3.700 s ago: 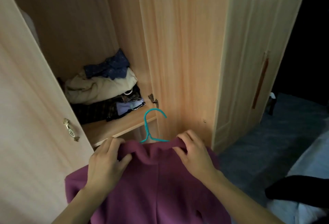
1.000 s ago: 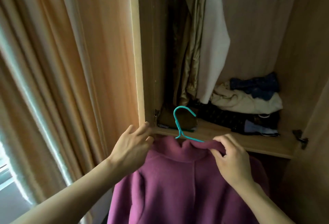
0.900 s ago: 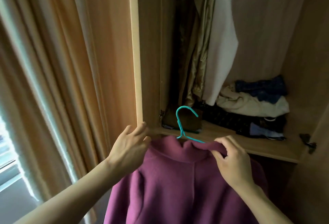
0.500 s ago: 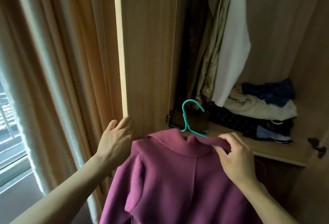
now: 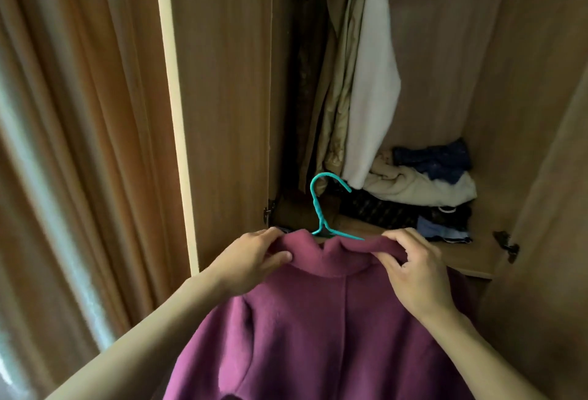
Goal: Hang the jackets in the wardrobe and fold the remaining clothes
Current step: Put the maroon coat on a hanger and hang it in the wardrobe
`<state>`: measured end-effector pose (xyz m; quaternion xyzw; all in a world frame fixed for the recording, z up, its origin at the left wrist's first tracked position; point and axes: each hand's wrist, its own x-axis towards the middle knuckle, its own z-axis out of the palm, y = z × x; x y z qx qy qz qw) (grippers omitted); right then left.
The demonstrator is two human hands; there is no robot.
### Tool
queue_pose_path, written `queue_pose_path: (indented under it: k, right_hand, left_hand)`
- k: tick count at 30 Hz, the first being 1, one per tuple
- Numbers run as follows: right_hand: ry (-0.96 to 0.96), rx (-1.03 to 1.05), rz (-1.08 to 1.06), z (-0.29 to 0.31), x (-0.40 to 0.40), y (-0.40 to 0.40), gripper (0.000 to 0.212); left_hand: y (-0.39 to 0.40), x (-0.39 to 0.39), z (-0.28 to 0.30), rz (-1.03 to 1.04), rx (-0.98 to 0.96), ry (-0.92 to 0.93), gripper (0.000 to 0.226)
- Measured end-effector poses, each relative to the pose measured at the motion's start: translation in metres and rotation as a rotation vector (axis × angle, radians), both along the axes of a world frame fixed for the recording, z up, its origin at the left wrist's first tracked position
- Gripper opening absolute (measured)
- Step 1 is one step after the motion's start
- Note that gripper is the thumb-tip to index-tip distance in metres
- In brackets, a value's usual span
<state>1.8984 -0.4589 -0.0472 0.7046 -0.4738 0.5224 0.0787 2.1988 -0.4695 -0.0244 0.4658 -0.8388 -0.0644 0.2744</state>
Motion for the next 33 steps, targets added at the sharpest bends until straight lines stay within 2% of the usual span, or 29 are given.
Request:
queue_pose_path:
  k: [2,5,8,11,13,15,20,23,27,30,33]
  right_hand:
    - [-0.014,-0.009,-0.002,0.005,-0.009,0.002,0.024]
    - [-0.04,0.044,0.008,0.02,-0.028,0.002,0.026]
    - [0.05,0.133,0.077,0.038,-0.044,0.001,0.024]
    - [0.153,0.095,0.099,0.047,-0.048,-0.001,0.02]
    - [0.15,0.069,0.056,0.048,-0.056,-0.003,0.019]
    - [0.098,0.059,0.002,0.047,-0.068,-0.005,0.021]
    - [-0.002,0.037,-0.022,0.04,-0.088,-0.009,0.022]
    - [-0.01,0.048,-0.029,0.043,-0.091,-0.015,0.025]
    - [0.006,0.15,-0.064,0.052,-0.088,-0.025,0.033]
    - [0.009,0.233,-0.173,0.051,-0.084,-0.022,0.043]
    - [-0.099,0.222,-0.223,0.045,-0.073,-0.004,0.032]
  left_hand:
    - [-0.004,-0.012,-0.002,-0.04,-0.044,0.081,0.021]
    - [-0.006,-0.033,-0.006,-0.081,-0.159,0.164,0.021]
    - [-0.004,-0.056,-0.003,-0.11,-0.269,0.165,0.025]
    - [-0.003,-0.083,0.007,-0.119,-0.321,0.189,0.023]
    - [-0.003,-0.101,0.012,-0.112,-0.34,0.196,0.023]
    - [-0.004,-0.112,0.018,-0.129,-0.274,0.19,0.023]
    - [-0.006,-0.117,0.043,-0.25,0.109,0.036,0.022]
    - [-0.002,-0.127,0.046,-0.319,0.293,0.146,0.023]
    - [0.005,-0.146,0.029,-0.249,0.31,0.375,0.02]
    - [0.007,-0.16,0.016,-0.177,0.299,0.49,0.02]
    - [0.008,-0.176,0.008,-0.112,0.226,0.523,0.017]
